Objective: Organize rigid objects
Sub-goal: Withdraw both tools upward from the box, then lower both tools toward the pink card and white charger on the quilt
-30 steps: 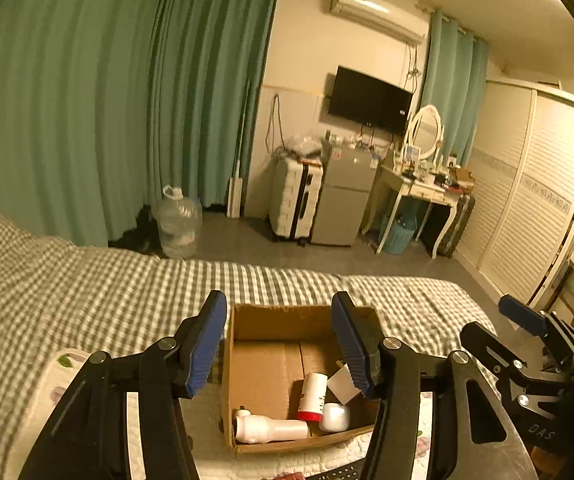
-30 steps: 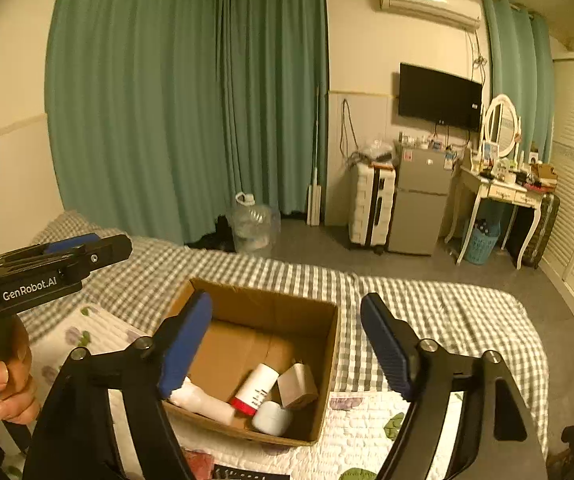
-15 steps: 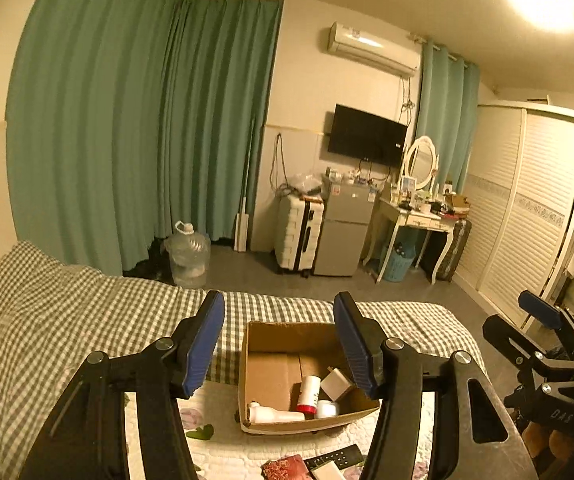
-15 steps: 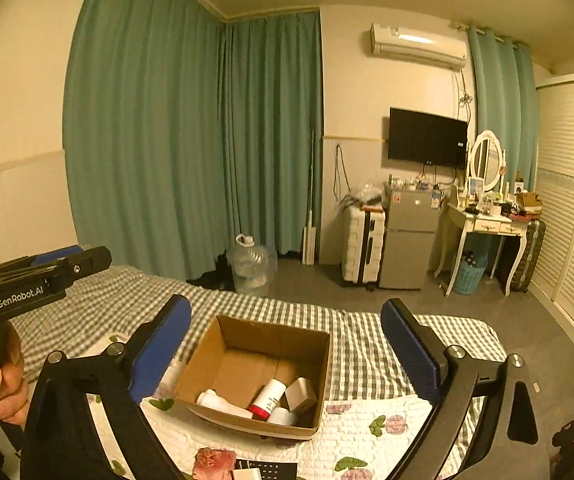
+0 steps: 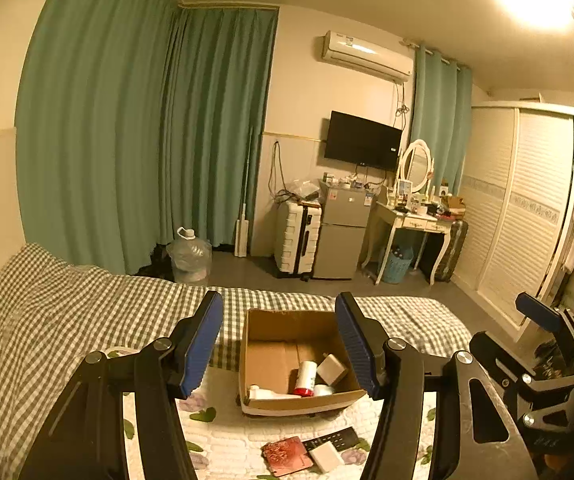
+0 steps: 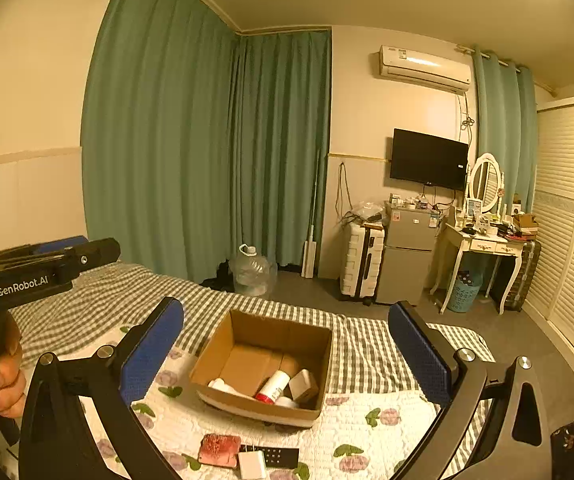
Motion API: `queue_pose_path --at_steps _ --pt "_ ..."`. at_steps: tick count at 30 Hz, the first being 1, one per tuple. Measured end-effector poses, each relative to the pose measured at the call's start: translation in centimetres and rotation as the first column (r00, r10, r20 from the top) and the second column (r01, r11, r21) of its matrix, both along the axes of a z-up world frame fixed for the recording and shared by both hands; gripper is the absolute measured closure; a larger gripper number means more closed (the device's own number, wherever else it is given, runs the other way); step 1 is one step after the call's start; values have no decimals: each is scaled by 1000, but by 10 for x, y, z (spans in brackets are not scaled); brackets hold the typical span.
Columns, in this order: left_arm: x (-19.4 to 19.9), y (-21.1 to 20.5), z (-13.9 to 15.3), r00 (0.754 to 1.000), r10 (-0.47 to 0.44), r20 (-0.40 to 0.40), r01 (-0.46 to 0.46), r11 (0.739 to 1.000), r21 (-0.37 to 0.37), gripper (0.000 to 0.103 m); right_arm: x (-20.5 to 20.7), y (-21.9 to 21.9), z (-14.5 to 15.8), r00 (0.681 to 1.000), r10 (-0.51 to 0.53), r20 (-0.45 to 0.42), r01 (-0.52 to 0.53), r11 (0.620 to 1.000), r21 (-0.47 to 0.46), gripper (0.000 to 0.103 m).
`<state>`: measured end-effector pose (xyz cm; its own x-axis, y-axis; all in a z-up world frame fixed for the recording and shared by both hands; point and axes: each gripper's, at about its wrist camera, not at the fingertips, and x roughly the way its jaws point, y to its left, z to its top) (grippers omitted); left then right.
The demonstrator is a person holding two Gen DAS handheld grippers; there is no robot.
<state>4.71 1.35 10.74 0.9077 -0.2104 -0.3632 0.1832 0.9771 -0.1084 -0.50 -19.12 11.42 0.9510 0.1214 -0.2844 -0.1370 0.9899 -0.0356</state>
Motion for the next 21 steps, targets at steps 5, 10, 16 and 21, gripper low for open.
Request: queue_pose_path --at_steps 5,10,16,21 --pt "4 -3 -19 999 -6 -32 6 1000 -8 42 -1 4 -19 999 -2 -34 1 1000 -16 0" --pt "10 -6 -43 998 -9 -54 9 1000 2 42 0 2 -47 996 19 -85 -19 1000 2 0" --pt "19 -10 -72 995 19 -97 -16 999 39 42 16 -1 -83 985 23 -172 -21 1000 13 0" --pt "34 -11 -104 988 33 -152 -24 998 64 42 28 -3 -116 972 37 -232 -31 999 29 0"
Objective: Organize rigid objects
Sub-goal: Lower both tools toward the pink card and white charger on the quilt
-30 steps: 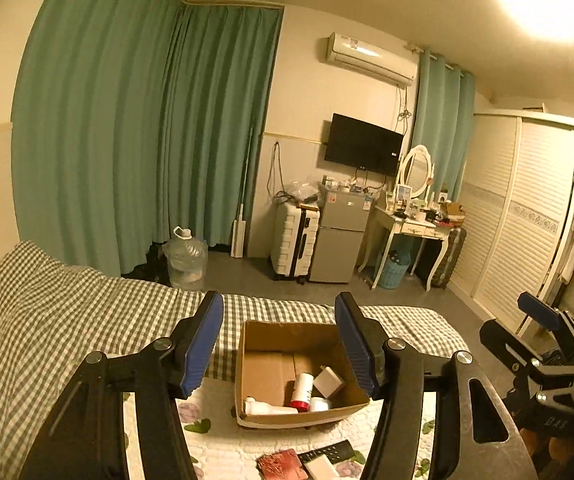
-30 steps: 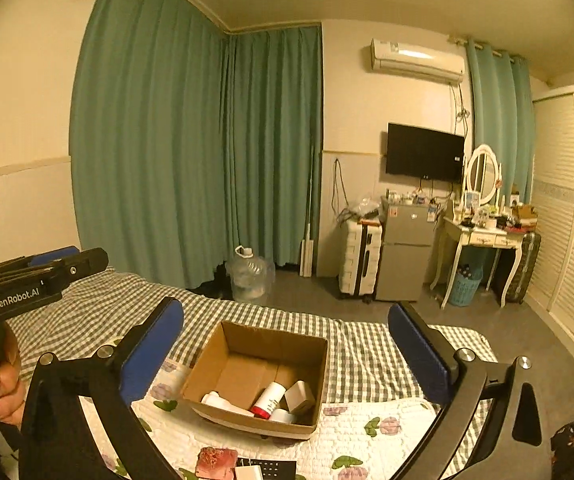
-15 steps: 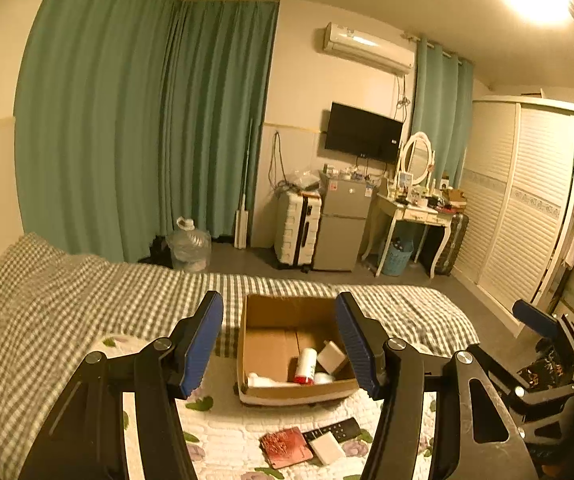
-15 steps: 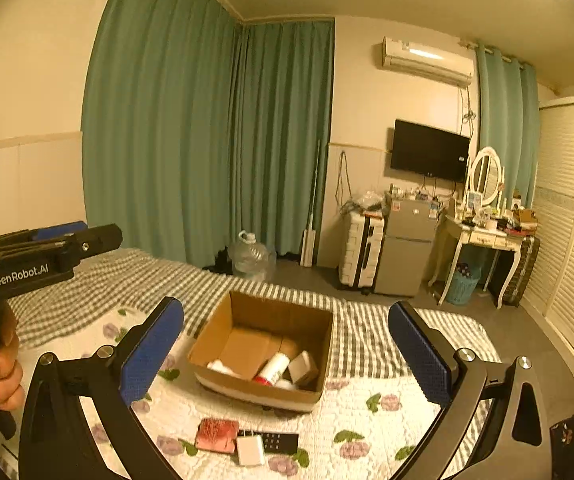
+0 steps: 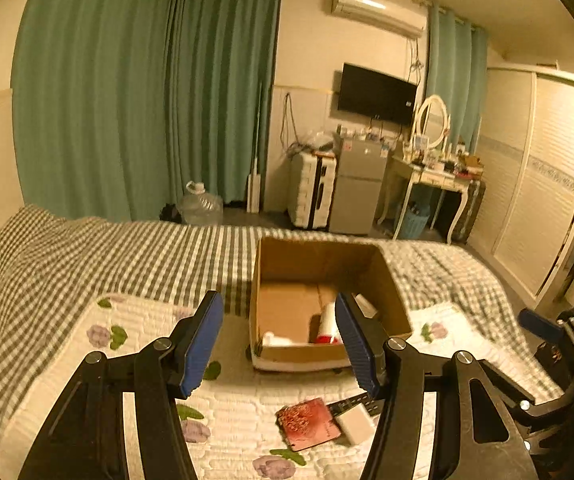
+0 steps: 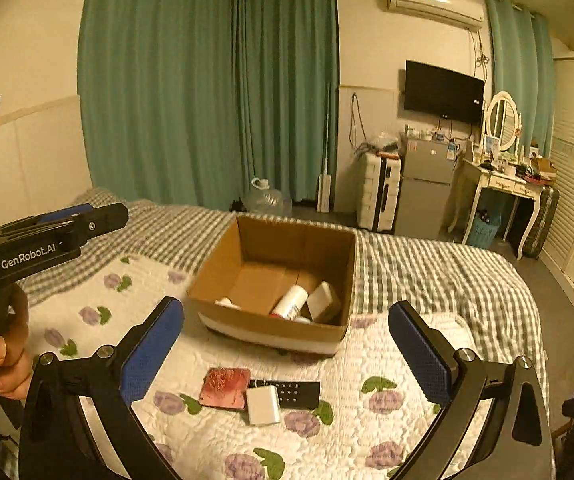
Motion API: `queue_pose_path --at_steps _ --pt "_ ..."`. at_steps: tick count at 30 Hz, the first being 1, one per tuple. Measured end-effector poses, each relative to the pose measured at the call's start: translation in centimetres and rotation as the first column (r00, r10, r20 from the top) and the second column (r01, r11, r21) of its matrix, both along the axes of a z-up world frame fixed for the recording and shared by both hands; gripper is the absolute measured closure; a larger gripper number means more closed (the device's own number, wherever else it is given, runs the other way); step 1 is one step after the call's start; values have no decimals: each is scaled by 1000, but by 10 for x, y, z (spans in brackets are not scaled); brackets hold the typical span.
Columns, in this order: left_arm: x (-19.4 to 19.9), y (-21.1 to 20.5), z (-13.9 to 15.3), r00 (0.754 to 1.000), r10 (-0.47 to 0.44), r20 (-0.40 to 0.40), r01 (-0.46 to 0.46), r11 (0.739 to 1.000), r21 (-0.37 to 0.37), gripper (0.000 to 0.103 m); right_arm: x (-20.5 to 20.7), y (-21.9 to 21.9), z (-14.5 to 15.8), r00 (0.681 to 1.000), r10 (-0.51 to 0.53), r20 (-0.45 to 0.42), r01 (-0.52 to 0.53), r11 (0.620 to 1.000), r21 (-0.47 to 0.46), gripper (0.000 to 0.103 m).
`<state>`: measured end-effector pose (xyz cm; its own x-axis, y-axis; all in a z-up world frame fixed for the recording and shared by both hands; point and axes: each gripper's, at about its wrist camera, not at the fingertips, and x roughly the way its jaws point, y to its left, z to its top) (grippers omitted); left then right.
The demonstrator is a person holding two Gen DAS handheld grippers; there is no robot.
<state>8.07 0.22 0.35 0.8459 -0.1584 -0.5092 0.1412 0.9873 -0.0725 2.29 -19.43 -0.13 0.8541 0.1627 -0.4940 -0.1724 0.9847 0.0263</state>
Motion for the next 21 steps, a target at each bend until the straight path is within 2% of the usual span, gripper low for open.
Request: queue_pose_path --at_steps 6,12,14,16,17,21 --pt "24 2 -41 994 20 -109 -19 1000 9 42 12 6 -31 999 -43 -16 42 997 -70 0" --pt "38 3 -75 986 10 -167 -7 1000 16 42 34 4 -75 993 -31 -114 28 999 -25 1" --pt "41 0 -84 984 0 -179 5 1000 27 42 38 8 -90 990 -21 -141 16 999 -38 4" --pt "45 -4 -95 980 -16 -198 24 999 40 42 42 12 -105 985 -13 -171 4 999 -52 16" --pt "46 -6 -101 977 -22 -211 33 998 46 42 45 14 -114 981 -5 -192 -6 998 -56 18" --pt "51 -11 -120 966 -35 -257 51 997 55 42 52 19 -140 965 22 -262 -39 997 -60 20"
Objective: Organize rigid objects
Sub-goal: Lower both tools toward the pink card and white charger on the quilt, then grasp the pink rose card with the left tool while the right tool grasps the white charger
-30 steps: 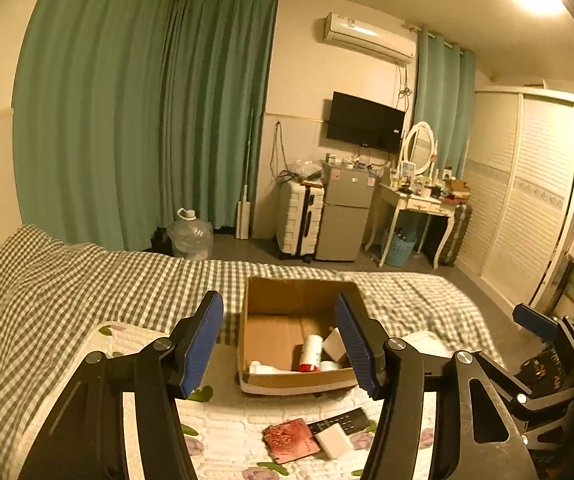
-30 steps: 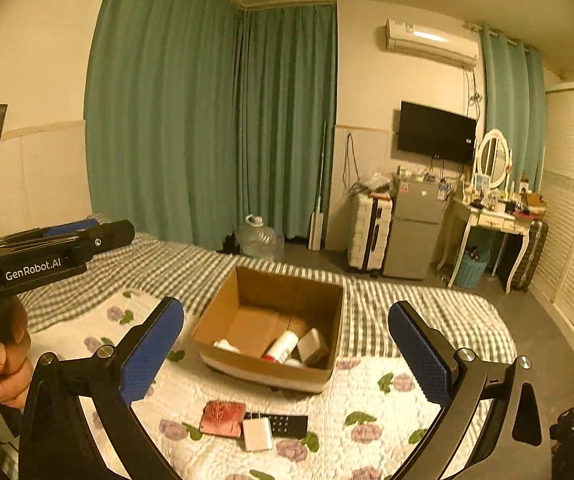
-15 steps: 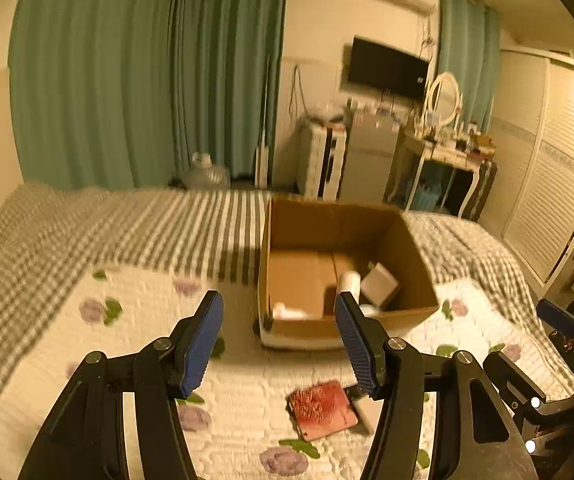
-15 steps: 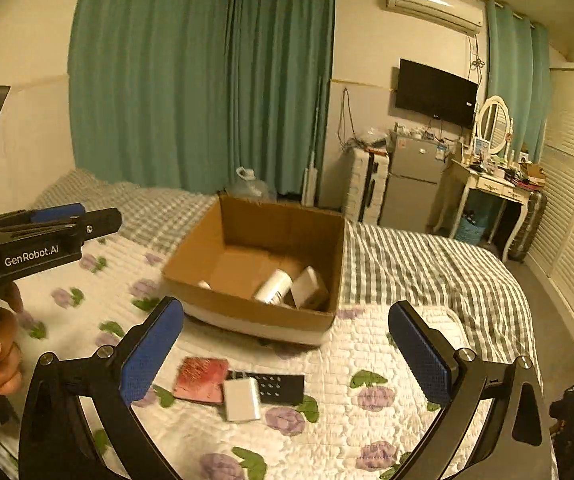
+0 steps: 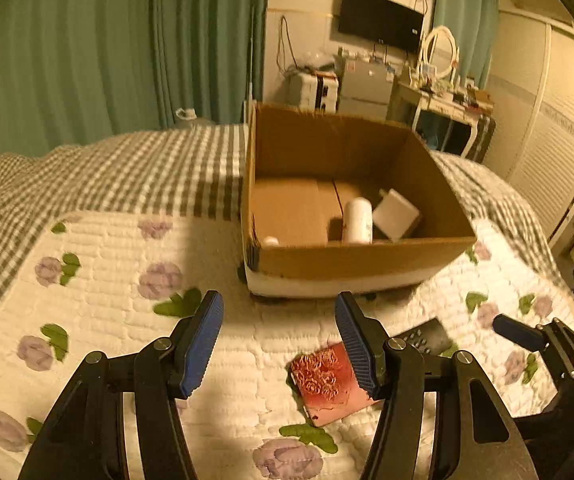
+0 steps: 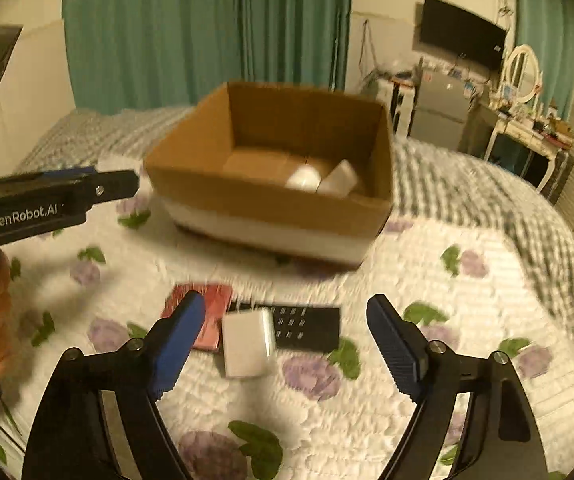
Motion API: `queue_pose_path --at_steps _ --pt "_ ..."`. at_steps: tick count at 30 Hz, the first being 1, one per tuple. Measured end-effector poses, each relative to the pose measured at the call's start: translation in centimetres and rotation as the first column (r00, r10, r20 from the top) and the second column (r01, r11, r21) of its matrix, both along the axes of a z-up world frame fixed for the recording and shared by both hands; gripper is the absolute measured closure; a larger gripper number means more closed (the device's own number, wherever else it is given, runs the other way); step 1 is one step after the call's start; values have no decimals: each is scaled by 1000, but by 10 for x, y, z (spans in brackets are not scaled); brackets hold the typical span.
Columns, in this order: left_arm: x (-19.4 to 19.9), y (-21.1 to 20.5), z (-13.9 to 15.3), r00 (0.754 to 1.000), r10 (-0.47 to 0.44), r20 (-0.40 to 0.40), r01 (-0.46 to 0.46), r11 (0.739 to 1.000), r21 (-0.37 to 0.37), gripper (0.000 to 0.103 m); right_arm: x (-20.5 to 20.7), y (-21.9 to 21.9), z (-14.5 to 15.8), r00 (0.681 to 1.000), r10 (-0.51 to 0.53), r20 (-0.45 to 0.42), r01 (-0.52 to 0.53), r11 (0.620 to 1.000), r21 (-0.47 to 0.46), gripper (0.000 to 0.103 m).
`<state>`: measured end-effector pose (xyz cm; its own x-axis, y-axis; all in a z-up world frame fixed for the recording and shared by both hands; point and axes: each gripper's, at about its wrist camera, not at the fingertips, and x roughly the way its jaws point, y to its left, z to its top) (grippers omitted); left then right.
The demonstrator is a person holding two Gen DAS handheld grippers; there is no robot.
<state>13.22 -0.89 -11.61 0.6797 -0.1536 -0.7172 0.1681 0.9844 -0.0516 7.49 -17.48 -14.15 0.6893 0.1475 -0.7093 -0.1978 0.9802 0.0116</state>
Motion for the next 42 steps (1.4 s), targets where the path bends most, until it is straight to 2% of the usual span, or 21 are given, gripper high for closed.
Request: queue_pose_path --at_steps 8,10,14,19,26,29,33,36,38,42 --pt "9 -3 -41 992 -16 -124 12 1000 -28 42 11 17 -52 988 52 -147 -58 998 -37 22" --pt "10 -5 -50 987 -18 -157 12 999 -36 42 15 18 -63 982 51 -182 -58 998 -36 30" --pt "13 -9 -62 979 -32 -204 19 998 -67 42 21 18 -76 976 53 -209 -61 998 -31 38" --pt "16 -19 -69 969 -51 -243 27 995 -99 42 22 15 -78 974 85 -212 -83 996 19 61" --pt "22 -34 -85 947 -64 -316 18 989 -147 42 14 1 -69 983 24 -184 -25 1000 1 61" --pt "22 -38 -87 949 -43 -312 2 992 -128 42 10 -12 -64 985 -13 -173 13 1000 -4 61" --pt "24 -42 -89 949 -21 -315 -15 994 -111 42 12 -27 -67 979 -36 -201 44 998 37 61" --pt "26 -42 -95 948 8 -318 -39 995 -92 35 11 -24 -67 980 -35 -197 40 999 21 61" --pt "26 -38 -96 940 33 -341 -70 993 -99 31 10 -22 -67 981 -36 -193 38 999 7 61" --pt "23 -27 -108 913 43 -405 -118 980 -162 30 12 -22 -69 978 -35 -205 42 999 26 61"
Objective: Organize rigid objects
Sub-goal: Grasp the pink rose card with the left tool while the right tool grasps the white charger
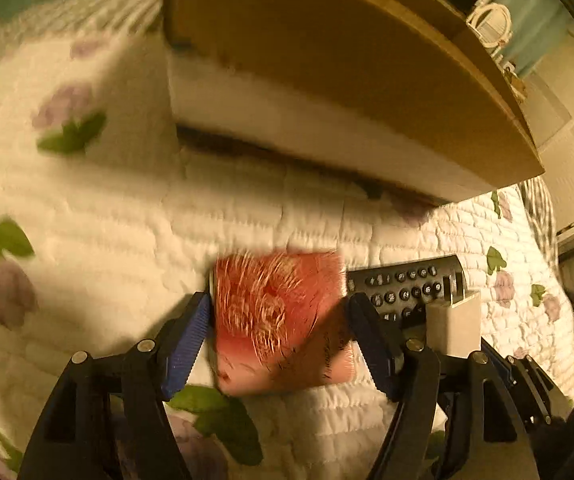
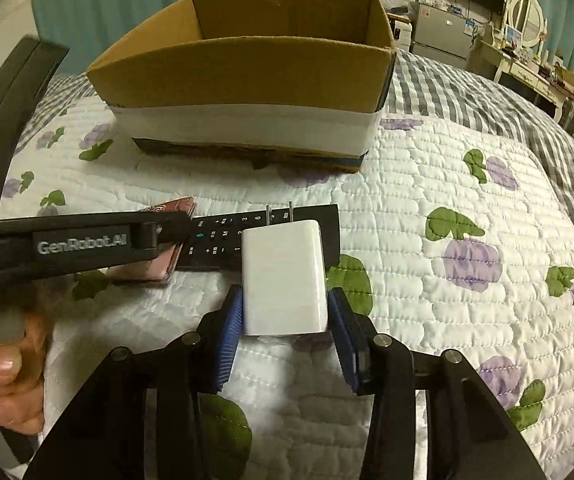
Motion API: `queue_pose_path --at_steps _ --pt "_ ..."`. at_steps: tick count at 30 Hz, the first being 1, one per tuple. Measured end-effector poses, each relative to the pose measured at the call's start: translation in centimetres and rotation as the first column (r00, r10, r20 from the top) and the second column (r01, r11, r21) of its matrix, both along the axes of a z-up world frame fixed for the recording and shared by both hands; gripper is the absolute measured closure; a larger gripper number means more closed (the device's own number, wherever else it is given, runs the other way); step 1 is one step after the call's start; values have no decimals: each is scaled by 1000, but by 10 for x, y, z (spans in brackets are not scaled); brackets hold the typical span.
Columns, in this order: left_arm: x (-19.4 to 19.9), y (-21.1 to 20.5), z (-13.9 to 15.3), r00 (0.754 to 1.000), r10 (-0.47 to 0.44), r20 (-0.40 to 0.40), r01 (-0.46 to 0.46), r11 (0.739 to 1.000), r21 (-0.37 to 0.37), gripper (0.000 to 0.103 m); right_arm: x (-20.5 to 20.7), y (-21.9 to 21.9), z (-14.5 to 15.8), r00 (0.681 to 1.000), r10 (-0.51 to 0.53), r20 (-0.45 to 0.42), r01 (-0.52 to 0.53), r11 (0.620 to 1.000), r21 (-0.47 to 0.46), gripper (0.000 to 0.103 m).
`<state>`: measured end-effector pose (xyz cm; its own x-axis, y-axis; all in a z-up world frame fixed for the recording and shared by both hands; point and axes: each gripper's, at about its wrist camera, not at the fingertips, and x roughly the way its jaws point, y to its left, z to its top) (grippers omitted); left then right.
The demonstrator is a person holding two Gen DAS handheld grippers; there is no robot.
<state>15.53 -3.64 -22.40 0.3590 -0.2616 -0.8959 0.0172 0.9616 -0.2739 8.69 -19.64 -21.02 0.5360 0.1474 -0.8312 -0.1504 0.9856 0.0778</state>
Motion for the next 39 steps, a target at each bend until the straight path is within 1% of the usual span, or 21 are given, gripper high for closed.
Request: queue_pose_path --at_steps 4,5,6,9,12,18,24,25,26,27,28,29,31,32,34,36,37,38,39 --pt "0 1 -2 1000 -3 6 3 1000 0 30 1 1 -2 1000 0 -4 0 1000 -3 61" --pt "-1 2 -1 1000 -2 11 2 1000 -1 32 1 1 -2 1000 0 -3 0 1000 -4 61" --pt "-3 1 0 1000 -6 18 6 1000 1 32 1 1 -1 1000 -1 -1 1 1000 -2 61" --pt "-8 -1 4 999 -15 33 14 1000 26 33 -2 -1 1 1000 -7 7 7 1000 7 61" --pt "-15 0 9 999 -23 44 21 999 34 33 -5 -3 4 1000 -12 12 11 1000 10 61" --pt "-35 8 23 996 -37 82 32 997 63 33 -13 -6 11 999 -22 25 22 999 27 62" --pt "-54 19 39 992 -40 117 32 997 76 34 -23 -3 20 999 -16 44 14 999 29 63" --pt "-56 20 41 992 -39 123 30 997 78 37 -25 -3 23 999 -16 47 15 999 34 63" --pt "-60 22 45 990 -33 134 22 996 88 65 -27 -3 24 999 -17 48 15 999 38 63" --pt "-62 25 47 990 -35 134 24 996 82 74 -29 -4 26 999 -20 48 18 999 45 63" --pt "-63 28 50 991 -37 129 30 998 57 75 -31 -3 27 999 -24 48 21 998 52 63" --pt "-65 29 52 991 -34 130 29 999 38 75 -33 -4 28 998 -27 48 24 998 56 63" --pt "-67 26 55 990 -43 137 35 998 59 75 -38 -5 31 998 -32 51 29 998 59 63" --pt "-69 27 55 990 -55 130 48 997 58 75 -41 -5 32 998 -34 55 31 998 59 63" --pt "-71 24 52 992 -66 111 63 998 32 75 -46 -6 36 997 -39 65 36 998 60 63" --pt "-75 23 55 990 -66 125 63 998 28 72 -50 -7 38 997 -44 71 40 997 62 63" --pt "-75 20 56 990 -66 128 63 997 33 61 -52 -7 39 996 -46 73 42 997 64 63" --pt "-74 18 57 990 -60 126 56 998 40 45 -54 -7 39 996 -48 72 43 997 66 63" --pt "-72 16 57 992 -48 120 43 998 40 44 -54 -7 39 996 -48 70 43 997 69 63"
